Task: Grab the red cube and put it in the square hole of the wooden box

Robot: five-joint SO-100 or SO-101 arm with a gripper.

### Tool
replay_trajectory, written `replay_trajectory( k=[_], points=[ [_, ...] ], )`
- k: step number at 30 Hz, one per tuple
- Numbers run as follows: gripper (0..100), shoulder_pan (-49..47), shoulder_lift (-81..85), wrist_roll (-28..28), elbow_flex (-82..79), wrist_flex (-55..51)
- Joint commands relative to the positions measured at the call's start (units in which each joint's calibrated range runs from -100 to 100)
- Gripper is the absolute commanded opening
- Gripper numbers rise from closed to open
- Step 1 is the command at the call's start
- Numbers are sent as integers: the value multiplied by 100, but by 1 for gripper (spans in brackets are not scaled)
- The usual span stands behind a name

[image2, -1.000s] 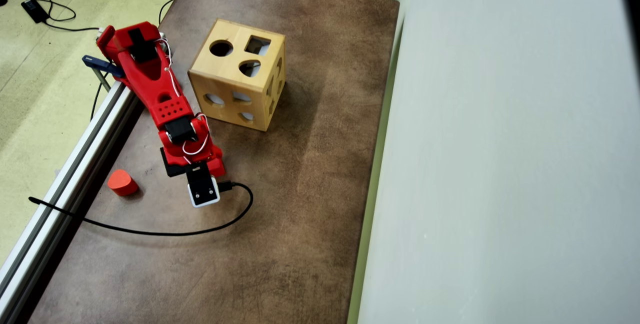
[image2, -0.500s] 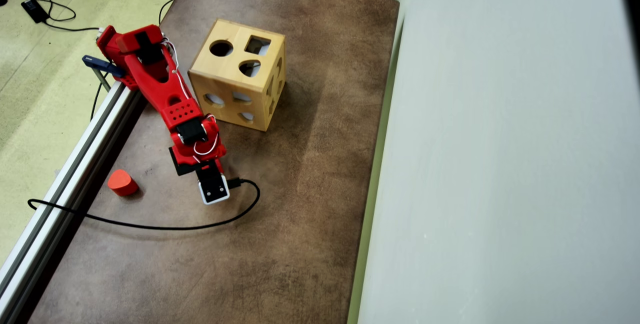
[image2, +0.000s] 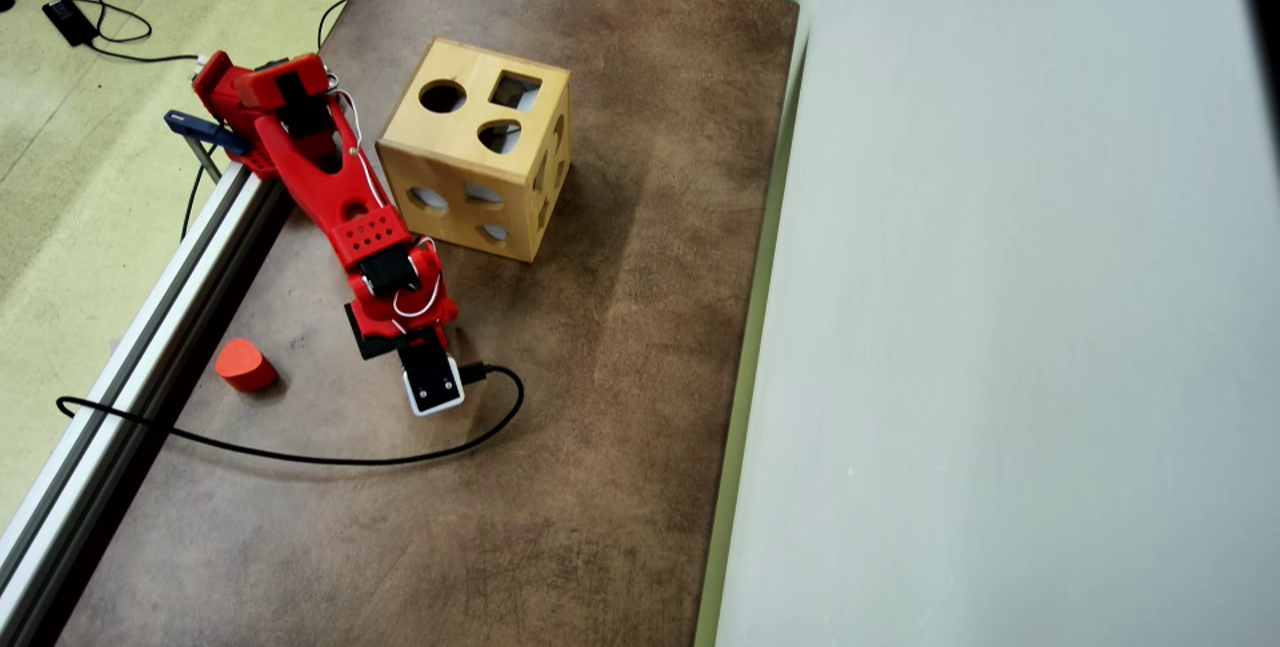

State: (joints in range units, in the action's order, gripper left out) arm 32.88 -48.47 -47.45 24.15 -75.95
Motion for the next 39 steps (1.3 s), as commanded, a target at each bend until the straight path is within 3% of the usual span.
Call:
replay_trajectory(
  k=[1,7,16,24,31,39],
  points=[
    [28,-115,36,-5,125,64],
    [26,-249,36,20,116,64],
    [2,-257,53,29,62,-25],
    [2,-160,622,78,44,-178],
    [2,-160,2151,742,125,-1191],
    [2,-160,4028,2007,125,-1955]
  ],
)
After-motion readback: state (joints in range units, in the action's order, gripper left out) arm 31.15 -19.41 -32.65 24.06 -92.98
